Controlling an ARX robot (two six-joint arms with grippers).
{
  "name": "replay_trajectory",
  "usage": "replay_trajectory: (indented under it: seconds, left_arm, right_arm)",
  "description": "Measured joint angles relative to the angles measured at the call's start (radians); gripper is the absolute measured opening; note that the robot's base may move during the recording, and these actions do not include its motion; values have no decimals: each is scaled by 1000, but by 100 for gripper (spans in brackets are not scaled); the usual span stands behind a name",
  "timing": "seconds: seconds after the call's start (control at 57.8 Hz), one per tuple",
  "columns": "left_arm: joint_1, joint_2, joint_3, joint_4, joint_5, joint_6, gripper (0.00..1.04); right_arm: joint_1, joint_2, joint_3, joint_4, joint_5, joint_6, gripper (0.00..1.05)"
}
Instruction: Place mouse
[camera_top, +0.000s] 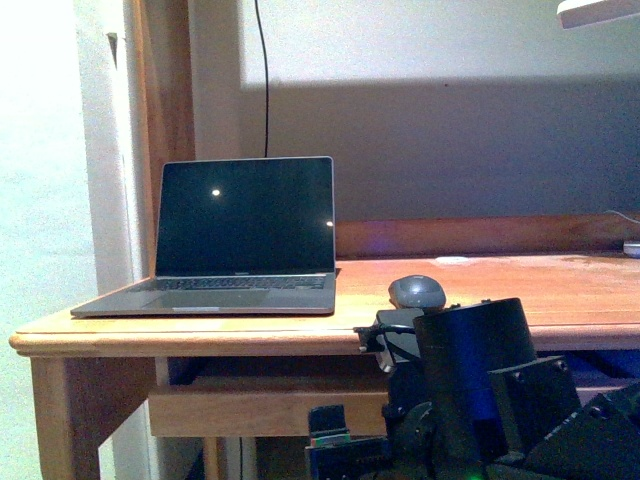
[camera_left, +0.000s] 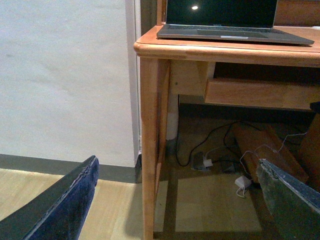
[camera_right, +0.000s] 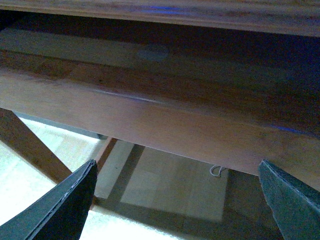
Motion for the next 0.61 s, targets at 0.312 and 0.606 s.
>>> replay_trajectory:
  seconds: [0.312,0.606]
  left_arm:
    - [0,0,0,0,0,0,97]
    - [0,0,0,0,0,0,97]
  right_arm:
    - [-5,-44,-57,32,-24,29,97]
    - [-87,-505,-478,67,-196,8,97]
